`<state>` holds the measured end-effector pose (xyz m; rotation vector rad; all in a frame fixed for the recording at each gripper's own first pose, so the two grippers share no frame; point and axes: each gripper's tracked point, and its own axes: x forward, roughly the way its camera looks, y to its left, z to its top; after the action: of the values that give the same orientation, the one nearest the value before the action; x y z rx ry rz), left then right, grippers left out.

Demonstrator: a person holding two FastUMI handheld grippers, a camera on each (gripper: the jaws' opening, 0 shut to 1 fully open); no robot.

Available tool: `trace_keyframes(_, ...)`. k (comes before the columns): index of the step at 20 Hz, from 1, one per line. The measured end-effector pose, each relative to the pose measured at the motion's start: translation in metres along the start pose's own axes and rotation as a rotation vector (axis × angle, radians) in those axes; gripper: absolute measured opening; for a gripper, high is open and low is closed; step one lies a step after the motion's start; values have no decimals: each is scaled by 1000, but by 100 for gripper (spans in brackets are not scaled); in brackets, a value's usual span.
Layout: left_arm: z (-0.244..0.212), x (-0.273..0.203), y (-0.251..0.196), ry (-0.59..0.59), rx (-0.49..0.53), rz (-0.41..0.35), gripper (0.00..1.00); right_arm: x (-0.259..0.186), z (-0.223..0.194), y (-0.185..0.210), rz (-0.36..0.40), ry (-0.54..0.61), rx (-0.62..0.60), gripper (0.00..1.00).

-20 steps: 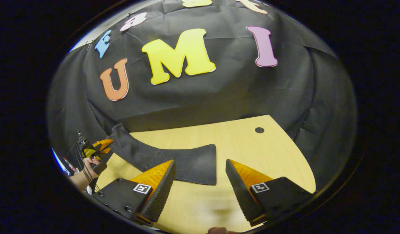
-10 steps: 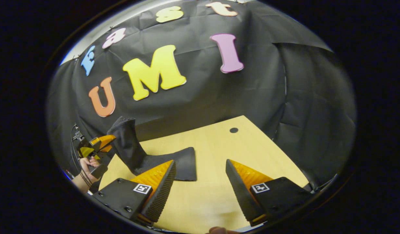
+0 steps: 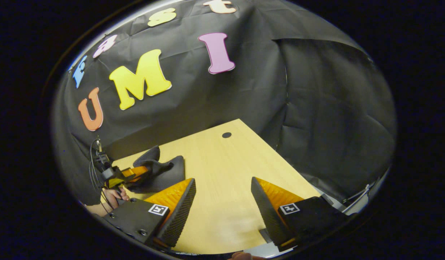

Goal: Grasp the waist and the cuffs of the jeans and fold them to make the two legs overlap; first hold the waist and fold one-third of the jeans toward the cuffs, then hold the cuffs and fold the remaining one-third in the same direction to finish folding.

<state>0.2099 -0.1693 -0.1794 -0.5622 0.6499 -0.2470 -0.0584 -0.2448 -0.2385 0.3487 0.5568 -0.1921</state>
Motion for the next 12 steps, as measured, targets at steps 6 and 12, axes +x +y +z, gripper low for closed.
trace_keyframes(6,3,19,2,60,151,71,53,19,-16,15,38,49,-9,92)
trace_keyframes(12,2,15,-16,47,241,96,85,20,-11,33,85,42,-40,93)
